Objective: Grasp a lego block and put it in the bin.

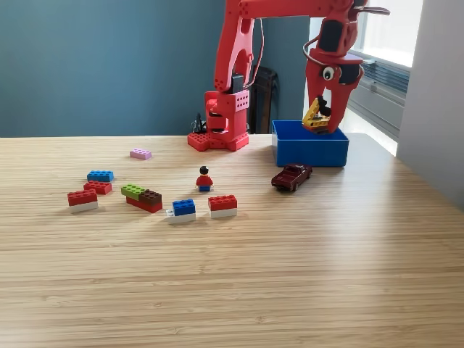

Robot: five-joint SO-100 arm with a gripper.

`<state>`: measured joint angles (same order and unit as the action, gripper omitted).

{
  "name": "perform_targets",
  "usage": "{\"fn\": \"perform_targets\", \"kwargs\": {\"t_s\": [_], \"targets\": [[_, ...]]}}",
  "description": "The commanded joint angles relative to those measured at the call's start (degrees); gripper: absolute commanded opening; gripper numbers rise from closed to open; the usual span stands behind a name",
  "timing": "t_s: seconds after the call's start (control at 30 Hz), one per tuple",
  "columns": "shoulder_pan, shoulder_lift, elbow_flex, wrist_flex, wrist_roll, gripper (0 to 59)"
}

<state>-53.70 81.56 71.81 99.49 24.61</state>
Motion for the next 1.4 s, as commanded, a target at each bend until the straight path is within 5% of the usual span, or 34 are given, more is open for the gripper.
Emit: {"fn": "perform_targets", "kwargs": {"t_s": [0.03,0.77,0.97,1.17,1.4], "targets": [[-6.7,1.1,-3.5,2.7,0.2,0.0],[-20.5,1.4,11.0,2.8,-3.4,0.3],[-20.3,1.7,11.2,2.8,-3.8,30.5],[-20.2,1.8,9.6,2.8,-4.8,34.3],[-18.5,1.8,-0.3,2.8,-5.6,29.1]]}}
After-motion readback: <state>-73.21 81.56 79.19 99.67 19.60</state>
